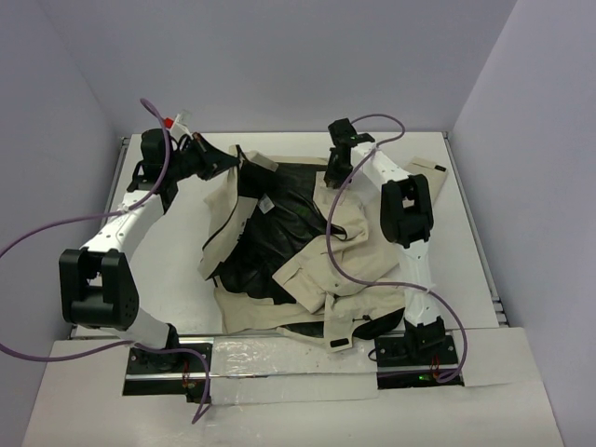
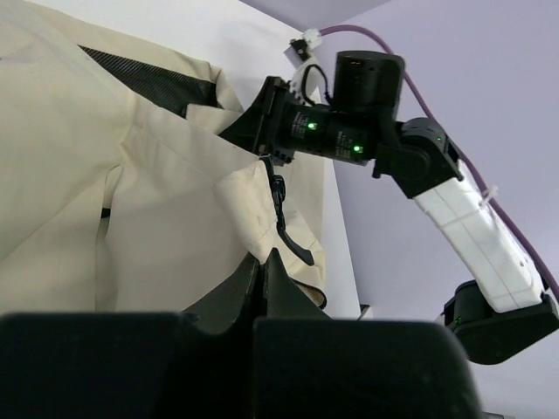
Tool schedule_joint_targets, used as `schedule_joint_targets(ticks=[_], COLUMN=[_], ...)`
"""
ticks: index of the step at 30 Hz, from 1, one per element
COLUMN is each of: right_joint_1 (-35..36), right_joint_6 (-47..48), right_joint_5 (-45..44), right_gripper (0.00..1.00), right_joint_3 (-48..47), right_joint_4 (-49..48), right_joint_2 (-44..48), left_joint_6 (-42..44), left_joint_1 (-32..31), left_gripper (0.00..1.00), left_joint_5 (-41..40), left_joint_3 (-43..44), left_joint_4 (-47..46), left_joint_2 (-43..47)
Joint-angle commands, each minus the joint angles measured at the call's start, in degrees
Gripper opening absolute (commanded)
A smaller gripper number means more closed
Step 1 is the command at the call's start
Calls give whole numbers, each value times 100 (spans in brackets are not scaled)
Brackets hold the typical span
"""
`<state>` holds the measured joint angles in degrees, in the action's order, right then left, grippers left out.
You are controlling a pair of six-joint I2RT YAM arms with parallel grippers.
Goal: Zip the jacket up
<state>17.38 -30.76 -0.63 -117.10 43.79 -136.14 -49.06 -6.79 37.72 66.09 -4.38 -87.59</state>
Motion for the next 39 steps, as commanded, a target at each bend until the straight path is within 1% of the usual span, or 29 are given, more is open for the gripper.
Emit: schedule_joint_targets(ticks=[1,2,3,6,7,9,10,14,17,19,20,21,22,23,24,25,26,29,31,32,33,34,35,37,39], right_joint_1=[123,133,141,143,144,152,160,206,228,234,231,231,236,260,298,334,378,468,485,494,486,493,501,508,467], right_joint_6=[-149,-134,-111,-23,17,124,158,283,260,287,310,333,333,346,382,406,415,343,239,189,177,162,158,155,144], right_joint_5=[-203,-247,-308,-329,-291,-192,-157,11,22,31,34,31,33,33,14,-59,-74,-332,-264,-238,-204,-194,-192,-373,-725], right_gripper=[10,2,0,0,0,0,0,0,0,0,3,18,43,63,75,79,81,84,84,81,81,70,67,34,10], right_joint_3=[-249,-228,-177,44,133,346,389,1033,1555,1722,1658,1482,1057,589,222,30,-124,-164,77,259,355,447,509,656,783], right_joint_4=[-61,-56,-69,-176,-249,-354,-354,-547,-696,-764,-632,-557,-272,110,405,553,670,763,594,530,477,437,415,351,238], right_joint_2=[39,113,288,918,955,1519,1642,2322,2668,2712,2588,2531,2127,1729,1513,1198,1175,800,765,764,764,771,793,997,1375], left_joint_6=[58,86,137,230,239,256,265,276,256,250,247,236,230,233,238,237,228,229,247,255,256,263,265,249,218], left_joint_1=[20,19,19,19,19,19,19,19,19,19,19,19,19,19,19,19,19,19,19,19,19,19,19,19,23], left_gripper=[0,0,0,0,0,0,0,0,0,0,0,0,0,0,0,0,0,0,0,0,0,0,0,0,0], left_joint_5=[36,34,20,69,71,95,96,96,83,75,69,64,60,50,31,17,16,-1,-10,-2,-1,-1,-1,-13,-12], left_joint_3=[210,236,286,396,400,458,484,487,428,425,417,414,424,435,443,458,456,475,484,484,476,475,475,451,443], left_joint_4=[40,82,135,221,248,298,324,421,388,391,377,368,368,381,404,412,410,421,421,421,421,554,587,567,556], left_joint_2=[183,181,195,171,161,120,119,62,90,108,116,119,114,114,119,121,130,172,180,181,181,181,174,190,190])
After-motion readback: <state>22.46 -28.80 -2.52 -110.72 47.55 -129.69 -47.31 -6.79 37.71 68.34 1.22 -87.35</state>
